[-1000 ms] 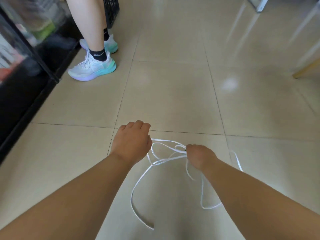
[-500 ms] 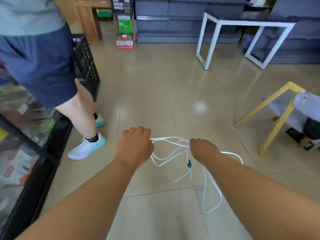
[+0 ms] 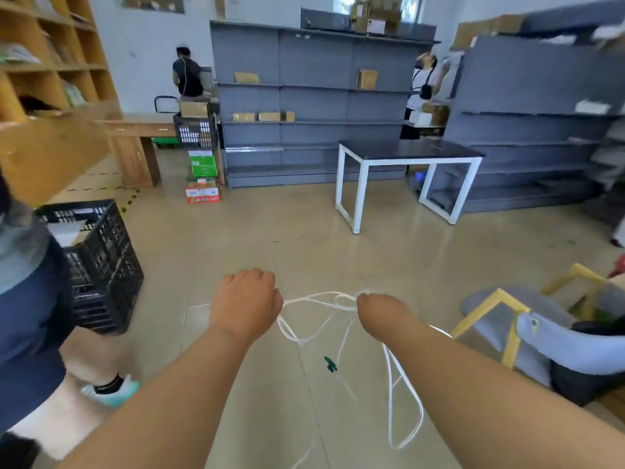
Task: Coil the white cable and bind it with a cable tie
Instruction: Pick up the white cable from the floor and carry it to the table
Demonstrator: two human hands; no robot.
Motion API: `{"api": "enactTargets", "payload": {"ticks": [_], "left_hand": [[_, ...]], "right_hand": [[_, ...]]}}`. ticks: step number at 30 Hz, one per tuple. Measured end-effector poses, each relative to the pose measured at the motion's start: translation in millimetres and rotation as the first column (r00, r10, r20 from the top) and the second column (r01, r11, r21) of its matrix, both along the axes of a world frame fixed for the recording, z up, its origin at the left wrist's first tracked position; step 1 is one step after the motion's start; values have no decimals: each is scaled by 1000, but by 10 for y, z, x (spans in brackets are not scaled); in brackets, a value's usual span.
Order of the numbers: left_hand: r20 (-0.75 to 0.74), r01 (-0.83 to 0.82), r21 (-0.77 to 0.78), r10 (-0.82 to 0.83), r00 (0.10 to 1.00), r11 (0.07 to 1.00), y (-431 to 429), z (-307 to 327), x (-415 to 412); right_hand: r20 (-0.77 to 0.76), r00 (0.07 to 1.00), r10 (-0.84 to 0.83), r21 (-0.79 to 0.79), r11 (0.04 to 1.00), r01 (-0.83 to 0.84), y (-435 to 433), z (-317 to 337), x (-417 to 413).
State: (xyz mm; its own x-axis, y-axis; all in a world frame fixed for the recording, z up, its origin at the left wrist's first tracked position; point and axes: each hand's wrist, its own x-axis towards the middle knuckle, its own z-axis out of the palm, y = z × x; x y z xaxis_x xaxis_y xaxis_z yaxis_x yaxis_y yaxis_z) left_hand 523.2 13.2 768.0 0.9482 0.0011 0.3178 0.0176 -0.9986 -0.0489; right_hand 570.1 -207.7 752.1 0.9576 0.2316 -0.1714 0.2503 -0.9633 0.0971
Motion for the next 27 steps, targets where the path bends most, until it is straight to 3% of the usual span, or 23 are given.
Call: {"api": "enactTargets", "payload": {"ticks": [10,19,27], "left_hand": [[59,74,13,-75,995,997,256,248,1977],[83,259,58,-264,961,964,579,474,4023],[128,361,41,-363,923,932,374,498,5380]], "right_hand": [[72,993,-95,-35,995,98,133,277,1803],[103,923,-371,20,928,371,223,560,3408],[147,880,-453,-6,889,458,8,641,4578]]}}
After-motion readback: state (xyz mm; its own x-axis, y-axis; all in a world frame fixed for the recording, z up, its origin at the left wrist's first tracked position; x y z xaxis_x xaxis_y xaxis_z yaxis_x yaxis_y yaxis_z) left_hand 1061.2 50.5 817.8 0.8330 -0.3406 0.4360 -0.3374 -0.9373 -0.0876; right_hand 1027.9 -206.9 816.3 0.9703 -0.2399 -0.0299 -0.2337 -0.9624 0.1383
